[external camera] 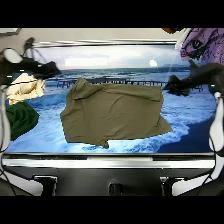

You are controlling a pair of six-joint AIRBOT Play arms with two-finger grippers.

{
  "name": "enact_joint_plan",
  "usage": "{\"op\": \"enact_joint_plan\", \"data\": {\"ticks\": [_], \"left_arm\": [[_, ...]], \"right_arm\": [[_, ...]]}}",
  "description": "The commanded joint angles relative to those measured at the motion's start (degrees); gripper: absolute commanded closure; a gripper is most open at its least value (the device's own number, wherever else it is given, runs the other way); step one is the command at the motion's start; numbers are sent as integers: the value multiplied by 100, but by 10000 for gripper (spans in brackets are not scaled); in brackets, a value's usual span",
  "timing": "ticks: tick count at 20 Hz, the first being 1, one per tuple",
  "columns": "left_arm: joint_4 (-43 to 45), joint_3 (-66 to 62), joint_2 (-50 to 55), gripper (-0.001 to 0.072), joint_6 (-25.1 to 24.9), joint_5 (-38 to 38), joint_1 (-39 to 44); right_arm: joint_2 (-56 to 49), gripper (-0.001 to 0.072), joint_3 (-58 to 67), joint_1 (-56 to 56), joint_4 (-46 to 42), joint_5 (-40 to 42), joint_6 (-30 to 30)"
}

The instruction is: Fold the clothes and pants, and hang the long-sleeved shirts on hangers.

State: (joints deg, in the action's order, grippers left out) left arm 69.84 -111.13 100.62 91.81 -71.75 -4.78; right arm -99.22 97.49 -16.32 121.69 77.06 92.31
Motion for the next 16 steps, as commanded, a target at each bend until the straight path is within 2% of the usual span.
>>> {"op": "enact_joint_plan", "data": {"ticks": [1, 5, 8, 11, 16], "left_arm": [[-46, 1082, -1005, 252, -188, -610, -756], [-546, 4013, -2627, 252, -358, 83, -1351], [-603, 5563, -3451, 253, -356, 398, -1510], [-645, 6179, -3613, 253, -356, 367, -1515], [-640, 6262, -3609, 253, -358, 503, -1515]], "right_arm": [[721, 329, -820, -798, -87, 555, 459], [1506, 295, -3097, -1665, -90, 350, 739], [1646, 294, -4061, -1735, -87, -4, 1012], [1641, 257, -4500, -1694, -37, -424, 1174], [1591, 256, -4621, -1694, 256, -918, 1294]]}}
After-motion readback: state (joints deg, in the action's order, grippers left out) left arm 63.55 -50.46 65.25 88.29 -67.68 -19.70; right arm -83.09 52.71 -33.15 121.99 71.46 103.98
